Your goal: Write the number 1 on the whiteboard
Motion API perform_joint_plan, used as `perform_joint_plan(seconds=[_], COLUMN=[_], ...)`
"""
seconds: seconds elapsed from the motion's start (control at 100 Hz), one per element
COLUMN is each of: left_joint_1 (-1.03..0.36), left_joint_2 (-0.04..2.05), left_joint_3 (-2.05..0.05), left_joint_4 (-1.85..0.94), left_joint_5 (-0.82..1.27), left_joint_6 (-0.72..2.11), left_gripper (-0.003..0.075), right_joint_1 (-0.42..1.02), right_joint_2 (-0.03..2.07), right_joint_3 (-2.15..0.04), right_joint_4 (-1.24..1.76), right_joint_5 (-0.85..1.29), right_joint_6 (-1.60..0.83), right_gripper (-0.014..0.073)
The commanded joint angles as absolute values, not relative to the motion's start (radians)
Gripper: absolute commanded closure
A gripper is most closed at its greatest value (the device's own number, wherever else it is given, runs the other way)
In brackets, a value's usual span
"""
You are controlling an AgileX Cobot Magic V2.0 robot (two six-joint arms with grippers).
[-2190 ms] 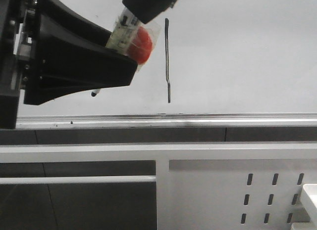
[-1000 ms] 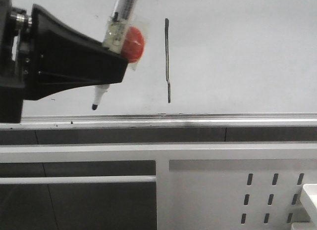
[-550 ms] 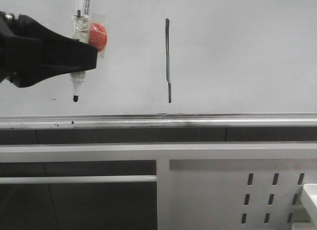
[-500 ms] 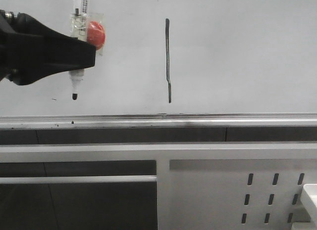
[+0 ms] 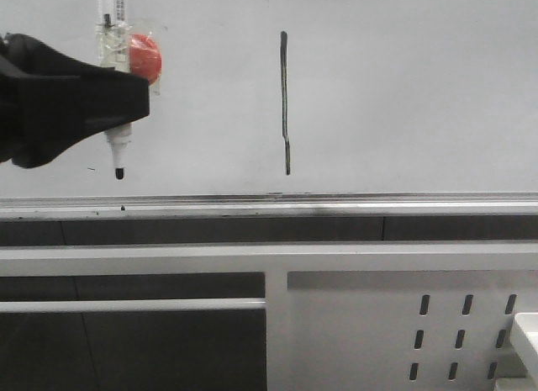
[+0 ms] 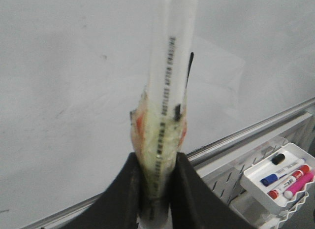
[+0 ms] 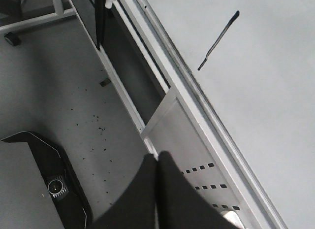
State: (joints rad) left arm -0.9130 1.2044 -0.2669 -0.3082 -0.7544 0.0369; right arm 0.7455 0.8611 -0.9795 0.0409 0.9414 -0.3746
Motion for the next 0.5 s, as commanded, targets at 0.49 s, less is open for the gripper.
perform_joint_plan(seconds=[0.49], left_joint_1=[-0.955], left_joint_2=[1.479], left_joint_3=[-0.251], left_joint_4=[-0.495], left_joint_5=[-1.227], left_joint_6=[0.0], left_gripper=[0.074], right_joint_1=[0.741], right_joint_2=[0.846], right_joint_3=[-0.921], right_joint_4=[0.098], right_joint_5=[0.667], right_joint_6=[-0.372], right_gripper=[0.0663])
